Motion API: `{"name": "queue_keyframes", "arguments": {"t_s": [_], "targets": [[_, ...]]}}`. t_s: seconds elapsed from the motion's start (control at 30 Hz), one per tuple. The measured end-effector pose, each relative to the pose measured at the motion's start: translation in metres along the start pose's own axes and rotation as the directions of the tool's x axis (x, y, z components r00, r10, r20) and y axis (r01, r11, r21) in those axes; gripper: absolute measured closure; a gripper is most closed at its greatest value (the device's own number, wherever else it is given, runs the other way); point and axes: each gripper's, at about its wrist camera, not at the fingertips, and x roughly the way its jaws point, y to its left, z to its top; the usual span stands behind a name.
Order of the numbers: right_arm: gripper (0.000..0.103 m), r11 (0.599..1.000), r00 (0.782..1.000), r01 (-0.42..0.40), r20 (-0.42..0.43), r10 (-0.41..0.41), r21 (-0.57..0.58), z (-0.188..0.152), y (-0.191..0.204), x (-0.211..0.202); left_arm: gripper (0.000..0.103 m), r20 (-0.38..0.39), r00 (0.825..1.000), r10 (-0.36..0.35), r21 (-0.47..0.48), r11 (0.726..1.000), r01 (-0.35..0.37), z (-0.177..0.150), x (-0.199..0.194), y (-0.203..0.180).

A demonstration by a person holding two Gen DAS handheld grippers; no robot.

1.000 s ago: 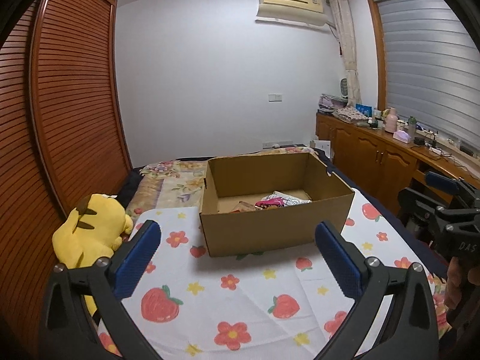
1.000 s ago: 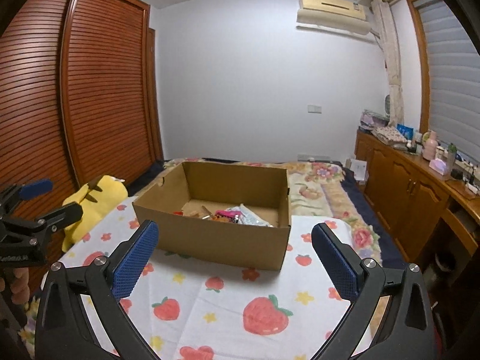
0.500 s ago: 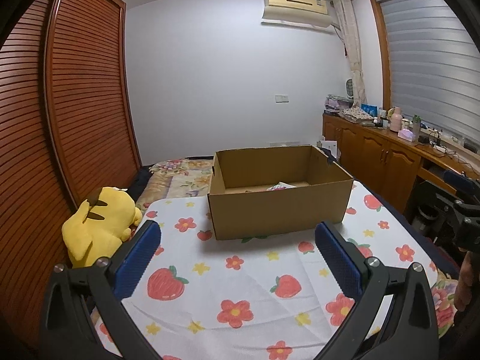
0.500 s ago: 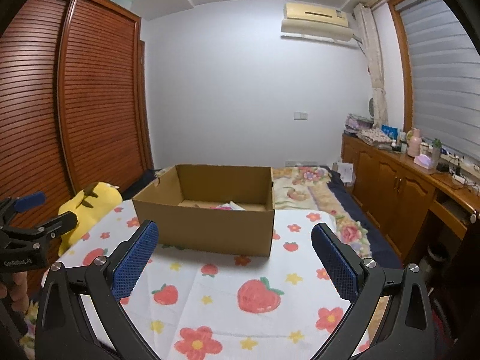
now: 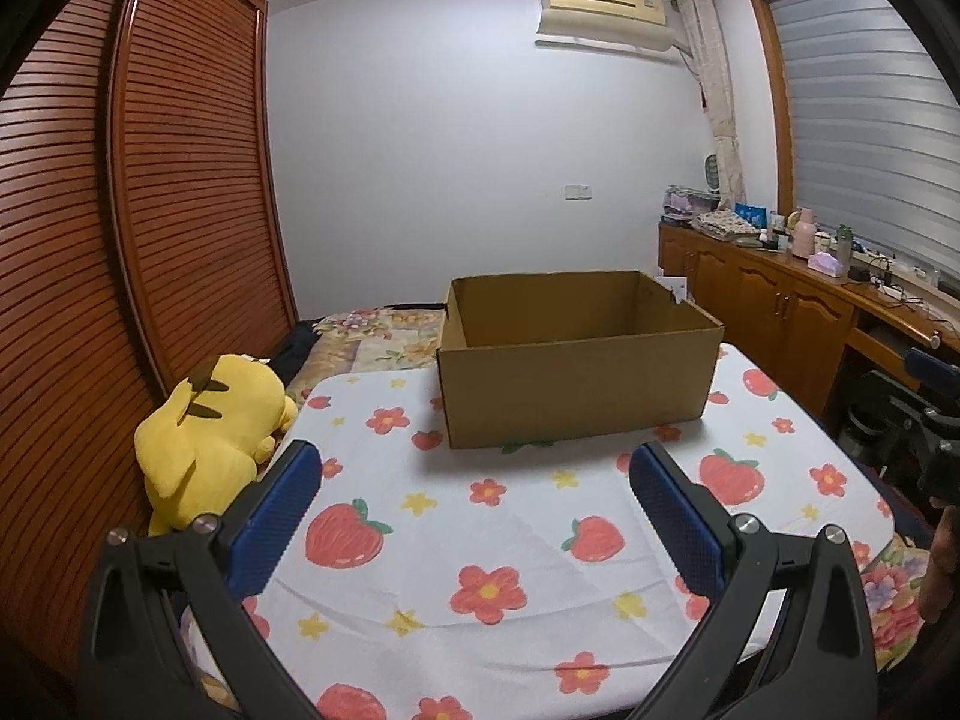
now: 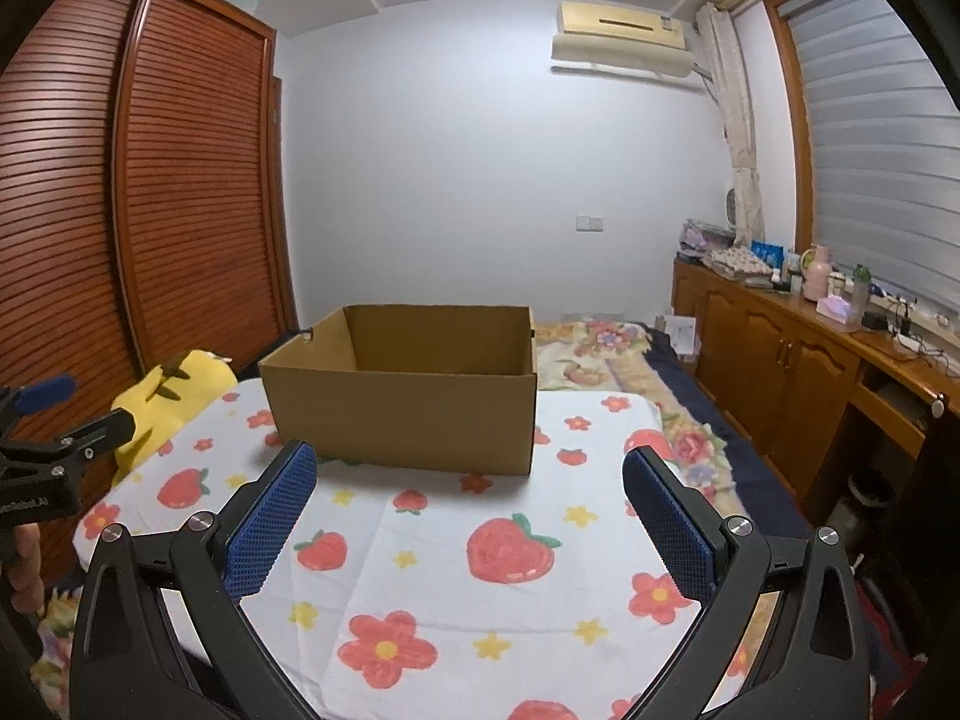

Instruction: Organize snacks

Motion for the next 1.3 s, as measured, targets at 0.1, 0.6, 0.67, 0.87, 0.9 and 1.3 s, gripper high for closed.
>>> {"name": "queue_keyframes", "arguments": {"t_s": [0.1, 0.6, 0.67, 0.87, 0.9, 1.3], "targets": [[0.0, 1.0, 1.0, 0.005, -0.005, -0.005, -0.004, -0.004, 0.0, 0.004, 0.0, -0.015, 1.0, 0.001, -0.013, 1.0, -0.001, -0.007, 0.007, 0.004], [0.0, 1.0, 0.999, 0.009, -0.054, -0.009, 0.005, -0.024, -0.001, 0.02, 0.0, -0.036, 0.999, 0.005, -0.027, 1.0, -0.006, -0.017, 0.016, 0.011], [0.0, 1.0, 0.999, 0.01, -0.053, -0.01, 0.005, -0.024, -0.002, 0.019, 0.0, -0.035, 0.999, 0.004, -0.024, 1.0, -0.005, -0.017, 0.015, 0.011], [0.0, 1.0, 0.999, 0.008, -0.053, -0.007, 0.008, -0.024, -0.002, 0.019, 0.0, -0.031, 1.0, 0.002, -0.026, 1.0, -0.003, -0.017, 0.014, 0.011], [0.0, 1.0, 0.999, 0.008, -0.053, -0.007, 0.007, -0.023, -0.002, 0.019, 0.0, -0.031, 1.0, 0.002, -0.025, 1.0, -0.003, -0.017, 0.013, 0.011], [0.0, 1.0, 0.999, 0.007, -0.047, -0.007, 0.006, -0.021, -0.001, 0.018, 0.0, -0.031, 1.0, 0.002, -0.025, 1.0, -0.003, -0.017, 0.013, 0.011]]}}
